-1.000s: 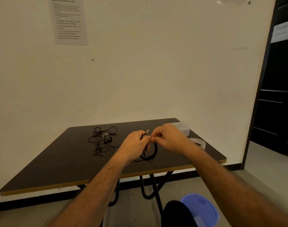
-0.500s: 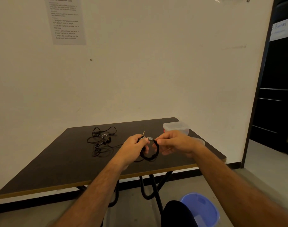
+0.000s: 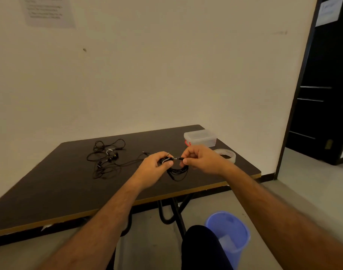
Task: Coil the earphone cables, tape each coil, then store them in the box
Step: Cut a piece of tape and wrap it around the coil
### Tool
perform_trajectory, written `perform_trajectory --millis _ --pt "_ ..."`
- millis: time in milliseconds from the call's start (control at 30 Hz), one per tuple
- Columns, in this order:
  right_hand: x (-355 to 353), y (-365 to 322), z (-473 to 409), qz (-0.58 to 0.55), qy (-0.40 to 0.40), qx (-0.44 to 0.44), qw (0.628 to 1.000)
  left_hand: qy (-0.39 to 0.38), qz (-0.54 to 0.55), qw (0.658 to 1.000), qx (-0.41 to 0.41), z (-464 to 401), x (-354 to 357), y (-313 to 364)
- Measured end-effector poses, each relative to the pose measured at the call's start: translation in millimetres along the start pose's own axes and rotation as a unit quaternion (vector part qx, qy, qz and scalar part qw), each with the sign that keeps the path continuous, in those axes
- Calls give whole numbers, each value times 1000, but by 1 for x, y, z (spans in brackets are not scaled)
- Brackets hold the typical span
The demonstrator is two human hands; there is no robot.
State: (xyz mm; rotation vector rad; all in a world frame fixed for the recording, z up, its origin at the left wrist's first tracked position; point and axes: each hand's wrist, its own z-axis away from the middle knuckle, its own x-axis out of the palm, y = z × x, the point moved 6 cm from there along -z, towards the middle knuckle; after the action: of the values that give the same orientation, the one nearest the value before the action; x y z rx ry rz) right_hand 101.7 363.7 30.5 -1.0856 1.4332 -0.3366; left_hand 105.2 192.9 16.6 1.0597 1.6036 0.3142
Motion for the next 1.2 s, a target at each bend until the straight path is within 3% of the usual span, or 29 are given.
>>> perform_trajectory --millis 367,567,700,900,1200 --pt "-13 44 -35 102 -2 34 994 -49 -193 979 48 -60 30 -35" --pt "-6 57 -61 250 -13 18 968 -34 -292 951 96 -84 35 -53" --pt "2 66 -63 318 -18 17 948 -44 -300 948 99 -92 45 -65" --pt "19 84 -52 363 -82 25 928 -131 -292 945 64 -84 60 -81" --pt "33 82 -41 419 -106 -22 901 -145 -273 951 7 -81 51 -84"
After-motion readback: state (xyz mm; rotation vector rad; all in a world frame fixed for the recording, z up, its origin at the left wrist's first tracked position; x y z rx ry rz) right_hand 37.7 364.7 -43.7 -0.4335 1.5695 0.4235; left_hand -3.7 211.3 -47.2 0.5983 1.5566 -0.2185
